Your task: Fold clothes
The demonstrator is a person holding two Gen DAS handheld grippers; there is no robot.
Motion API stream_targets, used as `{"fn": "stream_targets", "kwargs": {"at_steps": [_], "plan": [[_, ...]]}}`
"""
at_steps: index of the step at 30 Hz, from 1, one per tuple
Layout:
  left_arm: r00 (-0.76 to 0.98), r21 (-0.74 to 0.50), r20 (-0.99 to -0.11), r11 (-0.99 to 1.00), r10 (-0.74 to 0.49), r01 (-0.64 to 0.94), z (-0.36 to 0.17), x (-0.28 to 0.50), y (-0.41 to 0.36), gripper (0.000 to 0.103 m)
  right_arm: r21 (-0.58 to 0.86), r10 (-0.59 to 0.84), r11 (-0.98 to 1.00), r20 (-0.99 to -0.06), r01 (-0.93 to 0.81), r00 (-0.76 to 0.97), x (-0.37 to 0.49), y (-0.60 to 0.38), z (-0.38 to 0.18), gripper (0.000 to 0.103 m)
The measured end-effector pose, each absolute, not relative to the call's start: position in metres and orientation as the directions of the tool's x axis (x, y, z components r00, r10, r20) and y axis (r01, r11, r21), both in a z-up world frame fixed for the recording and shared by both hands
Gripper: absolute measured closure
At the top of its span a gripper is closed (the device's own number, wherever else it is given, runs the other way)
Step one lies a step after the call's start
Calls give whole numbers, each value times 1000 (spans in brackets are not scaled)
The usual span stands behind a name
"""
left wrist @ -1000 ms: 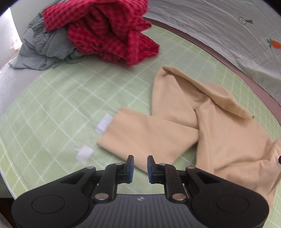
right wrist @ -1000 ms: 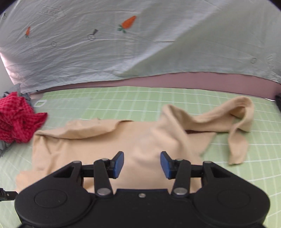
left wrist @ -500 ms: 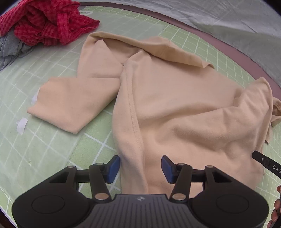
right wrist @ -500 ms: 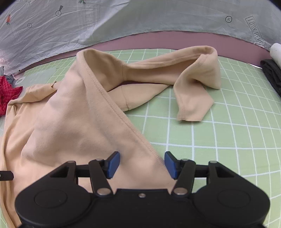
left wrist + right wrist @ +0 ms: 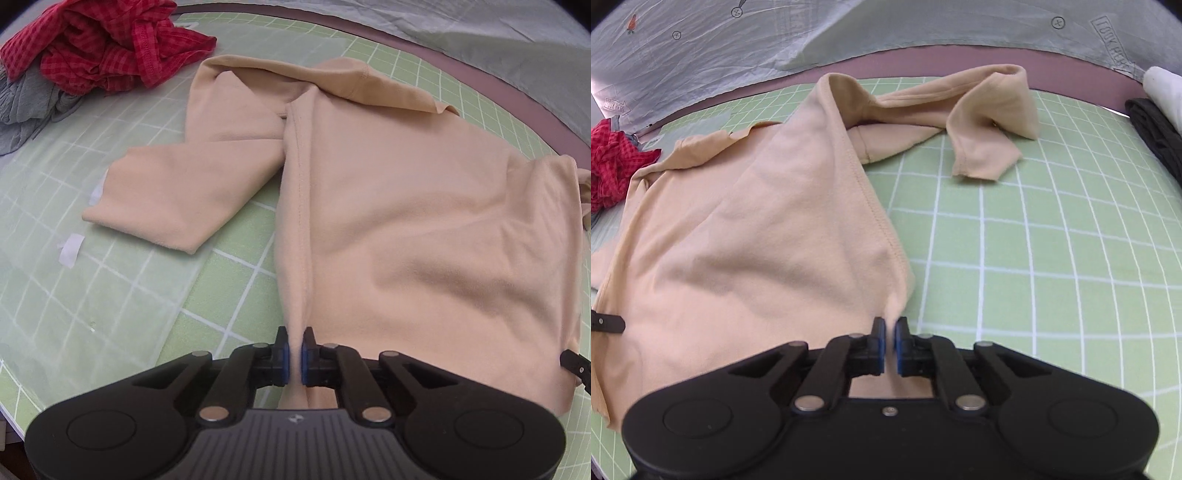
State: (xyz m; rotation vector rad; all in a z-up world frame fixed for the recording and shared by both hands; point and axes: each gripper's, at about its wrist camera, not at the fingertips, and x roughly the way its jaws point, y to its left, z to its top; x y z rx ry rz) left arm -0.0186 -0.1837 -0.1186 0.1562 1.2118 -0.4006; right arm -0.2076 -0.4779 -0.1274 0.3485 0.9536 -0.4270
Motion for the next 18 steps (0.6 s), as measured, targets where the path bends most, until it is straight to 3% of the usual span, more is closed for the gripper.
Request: {"fn": "stream_targets", "kwargs": {"at_steps": [9,13,18], "plan": [[282,-45,-944,913,-172,404,-115,-35,-136,95,91,-153,881,-873,463,463,-281,-403,-124,97],[256,-66,-951,925,-172,375,-111,-26,-131,87,120,-162,849,-868,514,470,-287,-397,-124,95],[301,-60,-936,924,-184,378,-83,-12,-136,65,208,-183,772,-833,600,523,-292,-415,-111,79]]}}
